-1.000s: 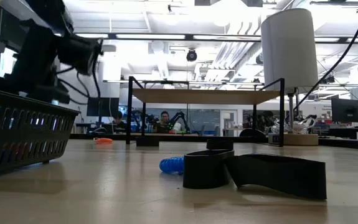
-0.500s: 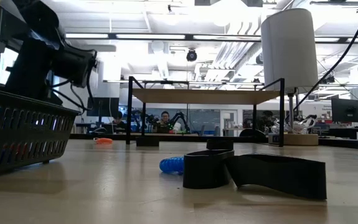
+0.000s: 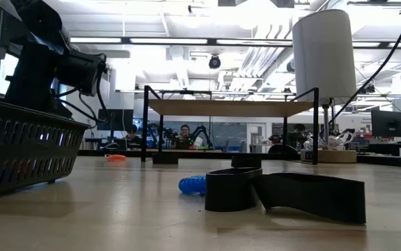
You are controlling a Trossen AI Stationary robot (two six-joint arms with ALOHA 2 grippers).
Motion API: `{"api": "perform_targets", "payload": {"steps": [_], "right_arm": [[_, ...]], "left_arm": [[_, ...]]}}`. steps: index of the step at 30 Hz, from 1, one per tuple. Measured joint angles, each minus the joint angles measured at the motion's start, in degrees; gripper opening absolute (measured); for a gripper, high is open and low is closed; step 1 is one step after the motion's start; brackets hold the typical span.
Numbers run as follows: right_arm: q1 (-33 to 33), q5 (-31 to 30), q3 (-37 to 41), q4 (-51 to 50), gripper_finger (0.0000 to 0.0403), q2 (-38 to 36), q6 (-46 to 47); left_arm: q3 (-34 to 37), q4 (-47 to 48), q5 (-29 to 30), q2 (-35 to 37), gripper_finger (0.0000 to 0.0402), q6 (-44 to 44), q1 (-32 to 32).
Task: Pick & Place Office Desk Supplies
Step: Put the violet spring key chain into the middle black basket
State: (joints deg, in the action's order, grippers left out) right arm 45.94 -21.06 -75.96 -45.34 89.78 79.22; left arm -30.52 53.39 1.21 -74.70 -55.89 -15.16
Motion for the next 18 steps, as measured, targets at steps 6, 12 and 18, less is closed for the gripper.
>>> {"api": "perform_targets", "payload": {"steps": [6,12,18], "right_arm": [[0.06,0.0,0.0,0.63,0.0175,0.0,0.0],[-0.03,-0.02,0.0,0.66,0.0175,0.0,0.0],[-0.74,0.02,0.0,0.89,0.0175,0.0,0.0]], "left_arm": [[-0.06,-0.51,0.17,-1.35,0.0167,4.25,0.02],[-0.27,-0.68,-0.69,-5.56,0.0103,5.52,0.02],[-0.63,-0.84,-2.19,-9.25,0.0031,6.35,0.04]]}}
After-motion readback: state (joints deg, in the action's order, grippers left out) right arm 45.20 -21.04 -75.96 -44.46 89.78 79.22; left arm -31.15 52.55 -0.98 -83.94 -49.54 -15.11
